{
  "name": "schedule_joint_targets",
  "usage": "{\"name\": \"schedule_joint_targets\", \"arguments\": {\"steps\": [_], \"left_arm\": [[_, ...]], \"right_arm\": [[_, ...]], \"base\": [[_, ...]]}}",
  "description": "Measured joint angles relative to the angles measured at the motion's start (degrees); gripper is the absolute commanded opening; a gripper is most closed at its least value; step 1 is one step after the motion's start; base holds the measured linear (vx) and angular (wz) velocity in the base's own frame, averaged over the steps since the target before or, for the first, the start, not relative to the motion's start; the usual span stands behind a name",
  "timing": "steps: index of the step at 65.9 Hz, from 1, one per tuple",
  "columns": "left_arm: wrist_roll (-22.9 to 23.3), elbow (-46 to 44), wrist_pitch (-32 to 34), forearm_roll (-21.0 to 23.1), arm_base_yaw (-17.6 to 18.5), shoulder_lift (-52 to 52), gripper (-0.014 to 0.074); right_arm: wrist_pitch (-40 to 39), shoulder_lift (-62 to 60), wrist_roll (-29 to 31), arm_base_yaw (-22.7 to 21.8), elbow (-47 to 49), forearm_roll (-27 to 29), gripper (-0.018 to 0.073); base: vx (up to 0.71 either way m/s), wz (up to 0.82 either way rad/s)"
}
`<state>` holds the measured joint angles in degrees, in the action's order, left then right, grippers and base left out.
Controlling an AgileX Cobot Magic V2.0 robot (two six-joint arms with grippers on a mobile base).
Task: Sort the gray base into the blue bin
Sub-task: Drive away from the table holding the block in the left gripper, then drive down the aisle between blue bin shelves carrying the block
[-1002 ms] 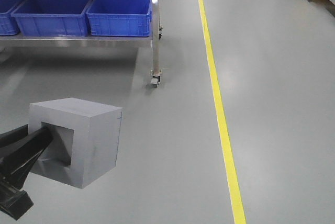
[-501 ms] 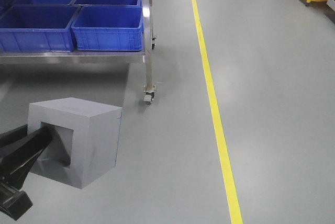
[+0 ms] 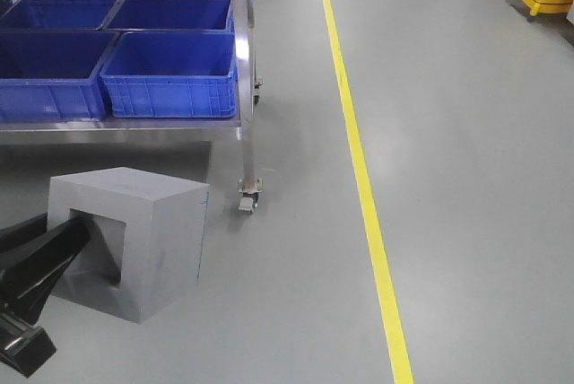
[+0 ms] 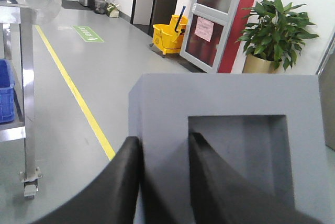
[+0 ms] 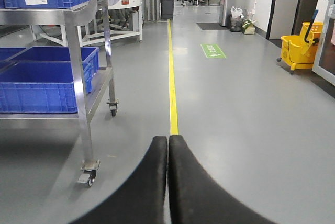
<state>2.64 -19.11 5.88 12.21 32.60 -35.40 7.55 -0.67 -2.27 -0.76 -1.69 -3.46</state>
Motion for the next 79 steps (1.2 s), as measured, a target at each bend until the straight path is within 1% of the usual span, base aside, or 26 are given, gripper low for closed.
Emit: {"name": "schedule_joint_targets", "arguments": {"steps": [22,37,50,79], "left_arm": [[0.00,0.00,0.00,0.00,0.00,0.00,-0.0006],[0.00,0.00,0.00,0.00,0.00,0.00,-0.0006],[0.00,0.00,0.00,0.00,0.00,0.00,-0.0006],[0.00,0.00,0.00,0.00,0.00,0.00,-0.0006]], "right_arm": [[0.00,0.00,0.00,0.00,0.00,0.00,-0.0009],[0.00,0.00,0.00,0.00,0.00,0.00,-0.0009],[0.00,0.00,0.00,0.00,0.00,0.00,-0.0009],[0.00,0.00,0.00,0.00,0.00,0.00,-0.0009]], "base": [[0.38,0.05],[0.32,0.35],[0.30,0.70],[0.25,0.90]]}}
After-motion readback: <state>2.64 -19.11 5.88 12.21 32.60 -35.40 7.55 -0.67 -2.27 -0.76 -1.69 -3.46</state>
